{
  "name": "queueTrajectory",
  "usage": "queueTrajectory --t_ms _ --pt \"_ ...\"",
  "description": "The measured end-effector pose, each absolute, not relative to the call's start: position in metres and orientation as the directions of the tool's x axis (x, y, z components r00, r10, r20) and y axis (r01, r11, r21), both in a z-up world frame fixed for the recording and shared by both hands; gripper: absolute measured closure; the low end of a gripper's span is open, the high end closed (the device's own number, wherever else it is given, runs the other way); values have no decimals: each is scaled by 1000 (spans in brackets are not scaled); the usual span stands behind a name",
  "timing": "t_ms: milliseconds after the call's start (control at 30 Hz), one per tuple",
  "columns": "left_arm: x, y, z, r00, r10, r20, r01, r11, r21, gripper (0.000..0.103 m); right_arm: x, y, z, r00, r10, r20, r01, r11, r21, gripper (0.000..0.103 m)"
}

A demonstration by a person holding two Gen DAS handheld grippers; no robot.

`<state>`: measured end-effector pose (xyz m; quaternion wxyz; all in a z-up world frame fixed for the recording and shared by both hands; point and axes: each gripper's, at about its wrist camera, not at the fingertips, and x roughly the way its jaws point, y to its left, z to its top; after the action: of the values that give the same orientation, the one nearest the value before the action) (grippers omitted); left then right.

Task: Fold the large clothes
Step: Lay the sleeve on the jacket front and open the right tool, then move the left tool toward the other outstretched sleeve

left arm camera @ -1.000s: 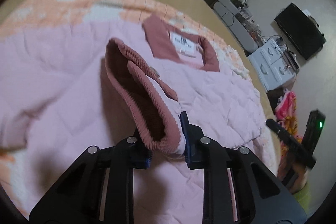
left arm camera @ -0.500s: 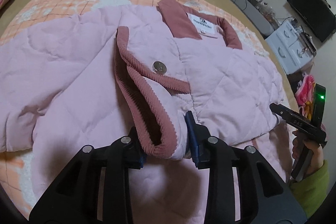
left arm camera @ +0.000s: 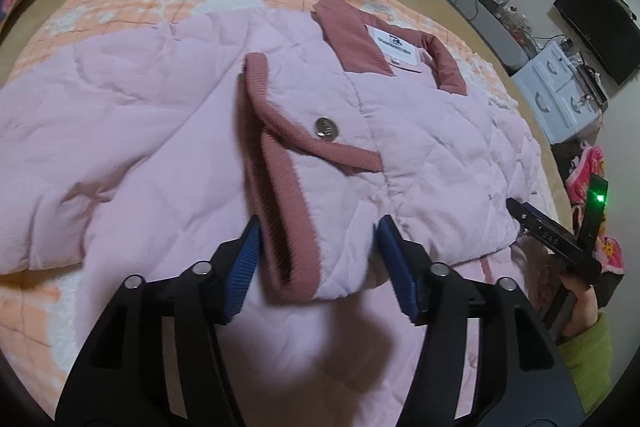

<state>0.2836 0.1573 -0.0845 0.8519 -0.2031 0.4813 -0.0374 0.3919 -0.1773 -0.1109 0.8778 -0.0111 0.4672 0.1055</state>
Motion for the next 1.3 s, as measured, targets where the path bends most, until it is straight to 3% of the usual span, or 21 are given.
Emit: queueTrajectory --t_ms 200,267,333,400,467,600,700,967,1300 --pt "270 171 -80 539 -239 -808 -173 907 -384 42 388 -178 -110 544 163 -823 -183 980 74 23" --pt "266 175 -77 542 -227 -809 -194 903 -384 36 386 -178 -109 543 158 -825 -176 982 72 22" --pt "261 180 -71 550 -199 -811 -227 899 -375 21 382 -177 -108 544 154 -825 -171 983 71 21" --pt "255 185 -64 560 -181 -808 -245 896 -371 20 378 -176 -107 548 146 -824 -167 984 63 21" --pt "249 188 -58 567 -154 -809 -258 900 -352 9 375 -174 -106 547 142 -825 -169 984 57 19" --pt "235 194 -49 579 -131 -805 -274 898 -343 9 368 -172 -102 541 149 -827 -164 984 70 7" --pt "225 201 -48 573 -126 -810 -295 890 -347 9 360 -167 -100 544 142 -827 -162 985 63 4" --pt "194 225 -42 579 -58 -814 -374 868 -328 9 336 -145 -82 544 225 -808 -195 971 139 4" --pt "166 266 -36 605 -12 -796 -466 806 -366 9 300 -62 -31 553 358 -753 -400 906 137 4"
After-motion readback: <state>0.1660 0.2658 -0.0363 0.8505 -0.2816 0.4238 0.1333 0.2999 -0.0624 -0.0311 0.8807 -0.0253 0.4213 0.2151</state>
